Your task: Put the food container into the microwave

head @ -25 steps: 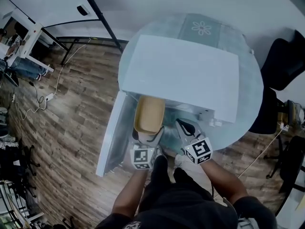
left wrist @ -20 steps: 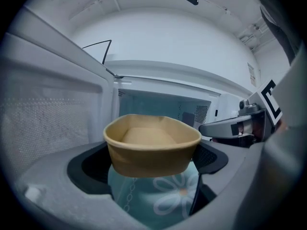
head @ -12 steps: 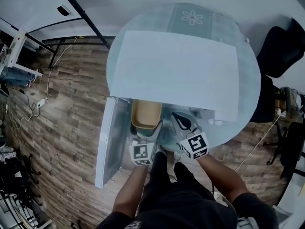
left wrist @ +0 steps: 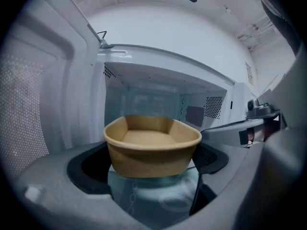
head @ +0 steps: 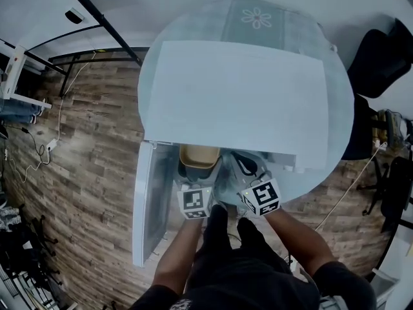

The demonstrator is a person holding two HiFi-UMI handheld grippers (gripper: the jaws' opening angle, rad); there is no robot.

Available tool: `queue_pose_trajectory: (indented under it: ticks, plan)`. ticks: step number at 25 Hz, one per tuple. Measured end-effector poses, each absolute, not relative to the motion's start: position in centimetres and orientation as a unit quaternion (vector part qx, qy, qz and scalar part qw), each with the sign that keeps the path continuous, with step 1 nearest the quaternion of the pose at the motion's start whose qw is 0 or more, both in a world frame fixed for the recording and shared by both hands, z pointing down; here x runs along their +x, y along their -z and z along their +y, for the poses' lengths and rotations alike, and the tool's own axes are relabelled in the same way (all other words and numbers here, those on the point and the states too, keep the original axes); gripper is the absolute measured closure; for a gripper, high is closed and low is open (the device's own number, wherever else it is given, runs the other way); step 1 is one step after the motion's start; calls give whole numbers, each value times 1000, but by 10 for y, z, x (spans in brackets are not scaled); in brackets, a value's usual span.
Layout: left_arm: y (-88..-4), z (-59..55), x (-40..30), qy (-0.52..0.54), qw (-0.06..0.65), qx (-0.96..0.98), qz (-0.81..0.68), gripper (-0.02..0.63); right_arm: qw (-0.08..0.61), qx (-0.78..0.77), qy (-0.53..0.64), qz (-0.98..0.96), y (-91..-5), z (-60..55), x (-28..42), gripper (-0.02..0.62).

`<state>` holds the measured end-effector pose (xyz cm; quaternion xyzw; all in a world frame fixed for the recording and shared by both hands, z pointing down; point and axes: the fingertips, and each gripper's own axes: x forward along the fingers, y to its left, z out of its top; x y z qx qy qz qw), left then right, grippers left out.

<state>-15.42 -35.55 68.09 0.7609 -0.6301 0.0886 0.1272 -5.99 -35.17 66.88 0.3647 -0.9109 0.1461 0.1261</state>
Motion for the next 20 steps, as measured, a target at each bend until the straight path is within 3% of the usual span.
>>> queue_pose_trajectory:
  ticks: [20]
  plan:
    - [-701,-401,-136,-139,125,765,-616,81,127,398,-153,-896,-684,-362,-40,594]
